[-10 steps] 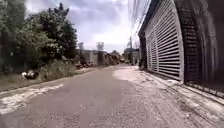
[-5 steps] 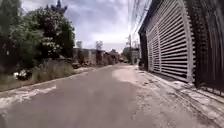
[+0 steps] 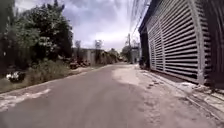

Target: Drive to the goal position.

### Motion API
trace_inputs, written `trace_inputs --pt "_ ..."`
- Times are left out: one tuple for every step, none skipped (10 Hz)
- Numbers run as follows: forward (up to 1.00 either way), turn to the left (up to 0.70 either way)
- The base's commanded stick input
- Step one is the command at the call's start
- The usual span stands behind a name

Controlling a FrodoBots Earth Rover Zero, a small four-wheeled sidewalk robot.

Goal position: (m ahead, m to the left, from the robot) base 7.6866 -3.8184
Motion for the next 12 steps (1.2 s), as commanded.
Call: trace_inputs --pt "0.7 0.0" --pt "0.7 0.0" --pt "0.7 -0.06" --pt "0.7 -0.2" --pt "0.7 -0.34" --pt "0.7 -0.35" --pt "0.7 -0.08" --pt "0.7 0.0" --pt "0.7 0.0" --pt "0.7 0.0" --pt "0.7 0.0" --pt "0.7 0.0"
